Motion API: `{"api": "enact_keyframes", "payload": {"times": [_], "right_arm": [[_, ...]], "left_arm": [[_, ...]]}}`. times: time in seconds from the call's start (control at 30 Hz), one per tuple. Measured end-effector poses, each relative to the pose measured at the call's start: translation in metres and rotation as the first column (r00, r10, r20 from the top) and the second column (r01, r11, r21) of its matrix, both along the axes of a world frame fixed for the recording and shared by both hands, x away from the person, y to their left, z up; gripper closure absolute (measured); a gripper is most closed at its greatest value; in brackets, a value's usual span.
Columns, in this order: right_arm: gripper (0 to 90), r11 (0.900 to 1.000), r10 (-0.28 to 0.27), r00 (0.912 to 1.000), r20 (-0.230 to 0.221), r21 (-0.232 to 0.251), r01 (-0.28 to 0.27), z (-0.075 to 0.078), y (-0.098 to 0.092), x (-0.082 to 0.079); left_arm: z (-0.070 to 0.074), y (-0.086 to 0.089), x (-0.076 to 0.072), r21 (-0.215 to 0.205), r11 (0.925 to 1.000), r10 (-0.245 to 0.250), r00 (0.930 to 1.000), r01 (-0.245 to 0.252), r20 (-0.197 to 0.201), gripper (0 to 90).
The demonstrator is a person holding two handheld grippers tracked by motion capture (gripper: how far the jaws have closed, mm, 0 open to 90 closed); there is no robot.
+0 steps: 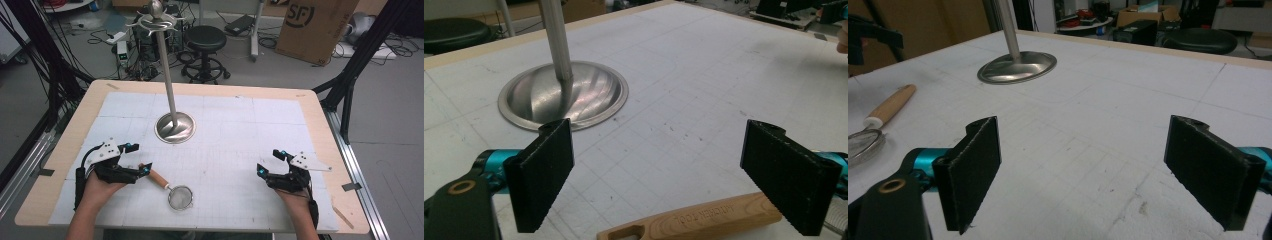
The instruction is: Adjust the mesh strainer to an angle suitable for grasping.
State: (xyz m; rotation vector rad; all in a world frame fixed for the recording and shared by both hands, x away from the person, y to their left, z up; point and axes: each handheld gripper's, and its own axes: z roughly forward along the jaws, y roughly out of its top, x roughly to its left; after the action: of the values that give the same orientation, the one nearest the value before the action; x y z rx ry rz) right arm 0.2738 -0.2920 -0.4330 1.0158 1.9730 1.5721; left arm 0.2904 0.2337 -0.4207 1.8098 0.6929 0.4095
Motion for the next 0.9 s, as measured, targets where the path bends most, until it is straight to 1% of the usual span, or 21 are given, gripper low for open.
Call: {"api": "enact_keyframes", "payload": {"times": [0.1, 0.17, 0.27, 0.3, 0.33, 0.37, 0.4, 0.43, 0.53, 0.6, 0.63, 0.67, 0.73, 0.77, 0.8, 0.83, 0.87, 0.9], "right_arm": [[14.0, 1.0, 0.003, 1.0, -0.001, -0.007, -0.003, -0.001, 0.0, 0.001], [14.0, 1.0, 0.007, 0.9999, -0.014, -0.016, -0.008, -0.002, 0.0, 0.001], [14.0, 1.0, 0.008, 0.9999, -0.014, -0.026, -0.008, -0.001, 0.002, 0.0], [14.0, 1.0, 0.01, 0.9999, -0.003, -0.029, -0.01, -0.001, 0.002, 0.0], [14.0, 1.0, 0.008, 1.0, -0.001, -0.03, -0.008, -0.001, 0.002, 0.0], [14.0, 1.0, 0.008, 1.0, -0.001, -0.03, -0.008, -0.001, 0.002, 0.0], [14.0, 1.0, 0.007, 1.0, 0.002, -0.026, -0.007, 0.0, 0.001, -0.001], [14.0, 1.0, 0.005, 1.0, 0.0, -0.024, -0.005, 0.0, 0.001, -0.002], [14.0, 1.0, -0.003, 1.0, 0.002, -0.019, 0.003, 0.001, 0.0, -0.001], [14.0, 1.0, -0.003, 1.0, -0.007, -0.024, 0.003, 0.0, 0.001, -0.001], [14.0, 1.0, -0.001, 1.0, -0.004, -0.028, 0.001, 0.0, 0.001, 0.0], [14.0, 1.0, 0.0, 0.9999, -0.01, -0.029, 0.0, 0.0, 0.001, -0.001], [14.0, 0.999, 0.0, 1.0, -0.007, -0.033, 0.0, -0.001, 0.002, -0.001], [14.0, 0.999, 0.003, 1.0, -0.008, -0.032, -0.003, -0.001, 0.002, -0.001], [14.0, 0.999, 0.003, 1.0, -0.008, -0.032, -0.003, -0.001, 0.002, -0.001], [14.0, 0.999, 0.0, 1.0, -0.009, -0.033, 0.0, -0.001, 0.002, -0.001], [14.0, 0.999, 0.002, 1.0, -0.008, -0.032, -0.002, -0.001, 0.002, -0.001], [14.0, 0.999, 0.002, 1.0, -0.008, -0.032, -0.002, -0.001, 0.002, -0.001]], "left_arm": [[0.0, 0.001, 0.002, -0.007, 1.0, -0.001, 1.0, 0.001, -0.001, 14.5], [-0.001, 0.002, 0.002, -0.009, 1.0, 0.003, 1.0, -0.003, -0.008, 14.4], [-0.001, 0.0, 0.001, 0.008, 1.0, -0.005, 0.9999, 0.005, -0.011, 14.5], [-0.001, -0.001, 0.001, 0.01, 0.9999, -0.003, 1.0, 0.004, -0.009, 14.4], [-0.001, -0.001, 0.0, 0.015, 0.9999, -0.003, 1.0, 0.003, -0.009, 14.5], [0.0, -0.001, 0.0, 0.007, 1.0, -0.005, 0.9999, 0.005, -0.011, 14.5], [0.0, -0.002, -0.001, 0.009, 0.9999, -0.008, 0.9999, 0.008, -0.009, 14.5], [0.001, -0.003, -0.001, -0.008, 0.9998, -0.019, 0.9997, 0.019, -0.016, 14.5], [0.003, -0.004, -0.002, -0.012, 0.9996, -0.026, 0.9996, 0.026, -0.012, 14.5], [0.003, -0.006, -0.002, -0.004, 0.9994, -0.036, 0.9993, 0.036, -0.009, 14.6], [0.003, -0.007, -0.002, 0.007, 0.9992, -0.04, 0.9992, 0.04, -0.006, 14.9], [0.002, -0.008, -0.003, 0.021, 0.9991, -0.038, 0.9993, 0.038, -0.007, 15.3], [0.001, -0.01, -0.002, 0.044, 0.9986, -0.029, 0.9995, 0.029, -0.014, 17.6], [0.0, -0.01, -0.002, 0.052, 0.9984, -0.02, 0.9996, 0.021, -0.019, 20.7], [0.0, -0.01, -0.001, 0.056, 0.9983, -0.011, 0.9996, 0.013, -0.025, 20.7], [-0.001, -0.01, -0.001, 0.061, 0.9981, -0.007, 0.9996, 0.009, -0.027, 27.8], [-0.002, -0.011, -0.001, 0.063, 0.998, -0.006, 0.9995, 0.008, -0.03, 30.7], [-0.003, -0.012, -0.001, 0.065, 0.9979, 0.001, 0.9995, 0.001, -0.031, 30.7]]}}
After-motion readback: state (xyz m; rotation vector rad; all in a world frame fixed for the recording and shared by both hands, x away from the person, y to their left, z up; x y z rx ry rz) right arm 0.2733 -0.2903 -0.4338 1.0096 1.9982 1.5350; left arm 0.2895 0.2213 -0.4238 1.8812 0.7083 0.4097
